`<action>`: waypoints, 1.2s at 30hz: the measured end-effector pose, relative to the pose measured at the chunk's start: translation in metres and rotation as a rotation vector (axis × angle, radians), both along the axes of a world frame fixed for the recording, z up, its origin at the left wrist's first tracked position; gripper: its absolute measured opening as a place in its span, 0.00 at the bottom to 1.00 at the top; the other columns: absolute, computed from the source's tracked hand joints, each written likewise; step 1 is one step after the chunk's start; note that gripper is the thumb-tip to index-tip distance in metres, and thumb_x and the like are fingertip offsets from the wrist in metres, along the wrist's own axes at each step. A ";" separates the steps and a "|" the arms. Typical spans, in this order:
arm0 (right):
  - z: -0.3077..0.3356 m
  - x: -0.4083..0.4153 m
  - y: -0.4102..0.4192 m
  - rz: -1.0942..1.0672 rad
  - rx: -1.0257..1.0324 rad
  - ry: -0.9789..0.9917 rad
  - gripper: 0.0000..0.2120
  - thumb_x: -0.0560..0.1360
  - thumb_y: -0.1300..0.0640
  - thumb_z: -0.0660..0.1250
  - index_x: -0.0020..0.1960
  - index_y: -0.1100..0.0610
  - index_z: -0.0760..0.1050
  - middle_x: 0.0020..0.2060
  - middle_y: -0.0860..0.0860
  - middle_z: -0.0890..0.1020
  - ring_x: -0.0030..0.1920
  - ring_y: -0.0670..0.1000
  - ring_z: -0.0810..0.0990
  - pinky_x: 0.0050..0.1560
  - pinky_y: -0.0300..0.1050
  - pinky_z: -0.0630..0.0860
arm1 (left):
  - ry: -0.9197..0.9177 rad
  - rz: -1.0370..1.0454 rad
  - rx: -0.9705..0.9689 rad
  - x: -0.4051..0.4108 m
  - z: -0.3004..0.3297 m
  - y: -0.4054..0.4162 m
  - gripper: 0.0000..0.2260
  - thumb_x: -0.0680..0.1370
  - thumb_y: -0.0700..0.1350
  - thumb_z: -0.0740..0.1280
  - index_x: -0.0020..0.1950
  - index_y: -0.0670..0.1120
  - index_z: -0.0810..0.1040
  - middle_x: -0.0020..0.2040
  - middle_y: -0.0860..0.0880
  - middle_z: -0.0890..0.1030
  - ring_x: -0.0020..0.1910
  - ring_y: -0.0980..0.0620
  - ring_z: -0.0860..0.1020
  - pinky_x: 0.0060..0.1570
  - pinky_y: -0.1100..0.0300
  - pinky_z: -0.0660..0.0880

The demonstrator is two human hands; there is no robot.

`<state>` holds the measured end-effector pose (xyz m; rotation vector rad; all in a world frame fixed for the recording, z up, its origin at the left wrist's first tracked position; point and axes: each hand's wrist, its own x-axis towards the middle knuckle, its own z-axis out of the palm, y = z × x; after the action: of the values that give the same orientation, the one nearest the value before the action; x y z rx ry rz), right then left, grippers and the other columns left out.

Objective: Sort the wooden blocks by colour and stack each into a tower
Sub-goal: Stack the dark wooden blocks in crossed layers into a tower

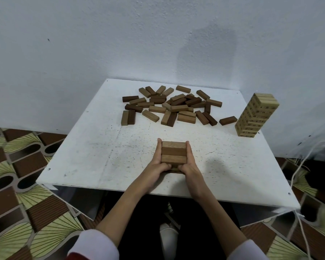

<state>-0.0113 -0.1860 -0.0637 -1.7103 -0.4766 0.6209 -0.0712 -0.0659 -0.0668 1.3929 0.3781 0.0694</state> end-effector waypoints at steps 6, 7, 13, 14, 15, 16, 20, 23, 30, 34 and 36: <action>-0.002 0.001 -0.001 -0.008 0.033 0.013 0.40 0.66 0.55 0.54 0.76 0.47 0.44 0.76 0.45 0.53 0.73 0.44 0.57 0.68 0.37 0.63 | -0.046 0.041 -0.082 -0.001 0.001 0.000 0.39 0.73 0.29 0.58 0.77 0.55 0.47 0.74 0.45 0.62 0.62 0.51 0.71 0.52 0.65 0.74; -0.002 0.002 -0.001 -0.015 0.047 0.024 0.41 0.65 0.56 0.55 0.77 0.48 0.45 0.75 0.45 0.54 0.72 0.44 0.58 0.65 0.34 0.65 | -0.062 0.043 -0.101 -0.003 0.001 0.000 0.41 0.68 0.32 0.60 0.77 0.54 0.48 0.74 0.46 0.62 0.63 0.50 0.71 0.53 0.64 0.73; -0.002 0.005 -0.002 -0.003 0.083 0.084 0.50 0.58 0.55 0.60 0.77 0.53 0.45 0.75 0.49 0.57 0.72 0.49 0.61 0.69 0.49 0.67 | -0.125 0.052 -0.239 -0.007 0.004 0.006 0.46 0.58 0.36 0.56 0.77 0.49 0.51 0.75 0.49 0.61 0.68 0.50 0.66 0.54 0.64 0.71; -0.001 0.004 -0.002 0.000 0.067 0.076 0.49 0.58 0.54 0.60 0.77 0.51 0.45 0.75 0.49 0.56 0.73 0.49 0.60 0.70 0.52 0.65 | -0.108 0.024 -0.207 -0.007 0.004 0.006 0.48 0.57 0.35 0.56 0.77 0.50 0.50 0.74 0.48 0.61 0.67 0.49 0.67 0.51 0.65 0.72; 0.000 0.003 -0.002 0.000 0.052 0.066 0.48 0.59 0.55 0.59 0.77 0.50 0.45 0.75 0.48 0.56 0.73 0.49 0.59 0.71 0.53 0.63 | -0.088 -0.001 -0.177 -0.006 0.004 0.005 0.50 0.56 0.33 0.56 0.77 0.52 0.48 0.74 0.47 0.62 0.65 0.48 0.68 0.46 0.67 0.73; 0.001 0.002 -0.002 0.000 0.034 0.059 0.47 0.60 0.56 0.58 0.77 0.50 0.45 0.75 0.48 0.55 0.73 0.49 0.59 0.71 0.53 0.63 | -0.068 -0.022 -0.158 -0.005 0.004 0.004 0.51 0.55 0.32 0.56 0.77 0.54 0.47 0.74 0.45 0.62 0.63 0.47 0.69 0.42 0.68 0.74; 0.004 0.001 0.000 0.004 -0.002 0.042 0.46 0.61 0.56 0.57 0.77 0.49 0.44 0.76 0.48 0.54 0.73 0.48 0.57 0.72 0.50 0.62 | -0.011 -0.064 -0.127 -0.001 0.000 0.003 0.52 0.56 0.32 0.55 0.76 0.60 0.44 0.73 0.45 0.61 0.61 0.47 0.70 0.41 0.68 0.73; 0.004 0.001 0.000 0.012 -0.013 0.036 0.46 0.61 0.55 0.57 0.77 0.48 0.43 0.76 0.48 0.53 0.74 0.49 0.55 0.73 0.54 0.59 | 0.011 -0.067 -0.129 -0.001 -0.001 0.004 0.51 0.57 0.32 0.55 0.75 0.62 0.44 0.73 0.45 0.61 0.63 0.45 0.69 0.43 0.67 0.73; 0.000 0.003 0.000 0.019 0.013 0.031 0.46 0.61 0.57 0.56 0.77 0.48 0.42 0.76 0.49 0.53 0.74 0.49 0.55 0.73 0.55 0.59 | 0.010 -0.054 -0.129 0.002 -0.003 0.004 0.51 0.57 0.32 0.55 0.75 0.63 0.43 0.73 0.45 0.61 0.61 0.46 0.69 0.42 0.67 0.73; -0.004 0.005 -0.003 0.015 0.105 0.101 0.49 0.58 0.60 0.57 0.77 0.50 0.46 0.74 0.51 0.58 0.71 0.51 0.62 0.67 0.48 0.69 | 0.017 -0.056 -0.122 -0.001 -0.003 0.006 0.51 0.58 0.31 0.56 0.76 0.61 0.44 0.72 0.47 0.63 0.64 0.43 0.69 0.52 0.60 0.70; 0.001 0.008 -0.006 -0.040 0.197 0.173 0.48 0.56 0.64 0.57 0.76 0.55 0.49 0.73 0.50 0.61 0.68 0.49 0.65 0.60 0.38 0.73 | 0.004 -0.038 -0.120 -0.005 -0.003 0.011 0.49 0.63 0.26 0.57 0.77 0.58 0.45 0.74 0.49 0.60 0.67 0.46 0.67 0.58 0.54 0.68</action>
<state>-0.0036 -0.1921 -0.0626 -1.4620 -0.3678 0.6645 -0.0763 -0.0550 -0.0694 1.2811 0.3534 0.0119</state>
